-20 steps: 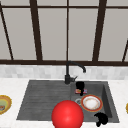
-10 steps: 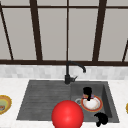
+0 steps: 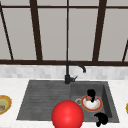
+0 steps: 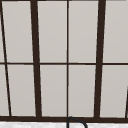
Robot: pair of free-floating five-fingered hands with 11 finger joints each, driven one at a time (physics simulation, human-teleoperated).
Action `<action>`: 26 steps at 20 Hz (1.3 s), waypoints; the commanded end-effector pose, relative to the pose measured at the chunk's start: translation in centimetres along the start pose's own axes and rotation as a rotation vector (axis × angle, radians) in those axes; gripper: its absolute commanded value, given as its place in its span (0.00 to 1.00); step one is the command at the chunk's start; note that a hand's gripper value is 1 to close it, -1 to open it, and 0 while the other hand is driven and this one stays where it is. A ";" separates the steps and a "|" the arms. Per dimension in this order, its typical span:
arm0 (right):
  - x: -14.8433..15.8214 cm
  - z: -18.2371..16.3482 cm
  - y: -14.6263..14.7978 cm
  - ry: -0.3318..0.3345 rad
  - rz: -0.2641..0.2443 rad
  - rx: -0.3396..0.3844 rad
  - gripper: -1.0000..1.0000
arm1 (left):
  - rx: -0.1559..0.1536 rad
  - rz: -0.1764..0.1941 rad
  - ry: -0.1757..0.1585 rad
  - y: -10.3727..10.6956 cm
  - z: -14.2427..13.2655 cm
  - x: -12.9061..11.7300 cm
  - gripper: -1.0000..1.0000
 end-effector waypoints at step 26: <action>0.0 0.0 0.0 0.000 0.000 0.000 0.50 | 0.093 -0.176 0.039 -8.8 -1.7 -7.0 0.00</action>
